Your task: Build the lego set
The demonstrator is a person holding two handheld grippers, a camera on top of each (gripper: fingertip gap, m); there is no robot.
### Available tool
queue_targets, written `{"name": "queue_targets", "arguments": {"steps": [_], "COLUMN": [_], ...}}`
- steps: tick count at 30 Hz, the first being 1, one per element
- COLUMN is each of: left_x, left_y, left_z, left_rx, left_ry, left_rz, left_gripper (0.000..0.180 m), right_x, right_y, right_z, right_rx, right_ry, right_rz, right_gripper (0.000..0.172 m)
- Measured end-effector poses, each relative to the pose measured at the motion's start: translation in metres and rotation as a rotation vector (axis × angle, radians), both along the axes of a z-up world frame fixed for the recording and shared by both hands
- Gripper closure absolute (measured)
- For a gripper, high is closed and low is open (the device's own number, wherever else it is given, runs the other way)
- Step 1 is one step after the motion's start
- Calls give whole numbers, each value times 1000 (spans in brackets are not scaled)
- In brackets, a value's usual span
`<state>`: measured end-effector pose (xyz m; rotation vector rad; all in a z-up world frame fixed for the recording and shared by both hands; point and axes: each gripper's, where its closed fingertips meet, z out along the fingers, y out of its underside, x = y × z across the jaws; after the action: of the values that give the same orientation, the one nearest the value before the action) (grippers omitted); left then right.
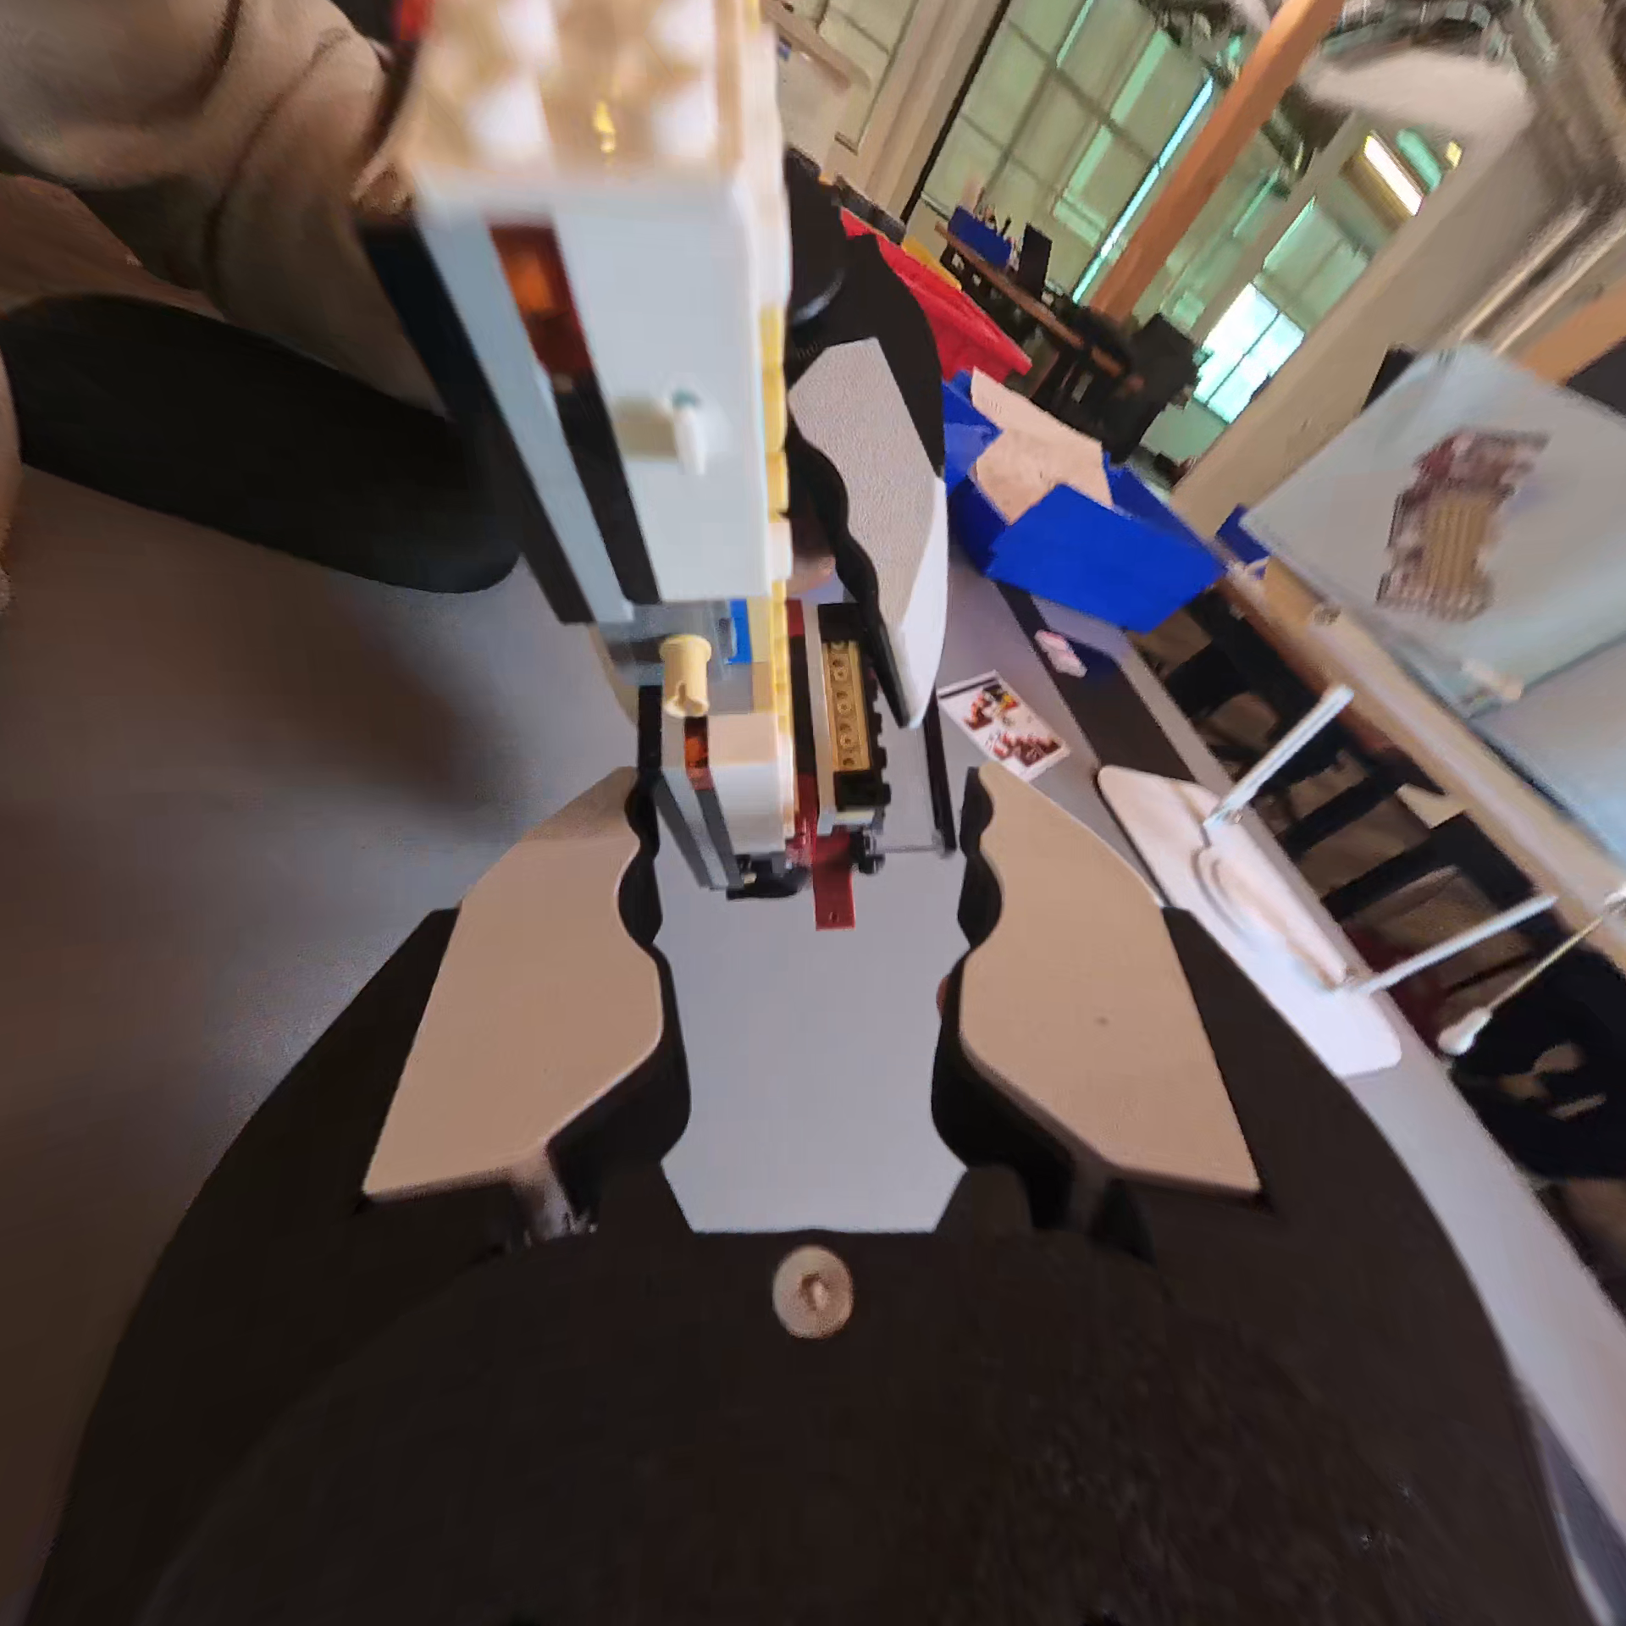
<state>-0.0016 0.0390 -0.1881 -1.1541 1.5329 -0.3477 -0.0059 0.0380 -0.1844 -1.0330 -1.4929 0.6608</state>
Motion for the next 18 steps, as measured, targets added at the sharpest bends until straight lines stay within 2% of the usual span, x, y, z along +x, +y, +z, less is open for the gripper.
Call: {"name": "queue_targets", "arguments": {"steps": [3, 10, 18], "left_x": [3, 4, 6], "left_y": [-10, -24, -32], "left_z": [12, 17, 10], "left_rx": [30, 21, -22], "left_ry": [-44, -73, -80], "left_rz": [-39, -84, -94], "left_gripper": [133, 133, 133], "right_x": [-3, -4, -2], "right_y": [-17, -32, -39], "right_z": [12, 19, 12], "right_rx": [61, 53, 44], "right_ry": [31, 35, 11], "right_rz": [57, 52, 53], "right_gripper": [124, 127, 128]}}
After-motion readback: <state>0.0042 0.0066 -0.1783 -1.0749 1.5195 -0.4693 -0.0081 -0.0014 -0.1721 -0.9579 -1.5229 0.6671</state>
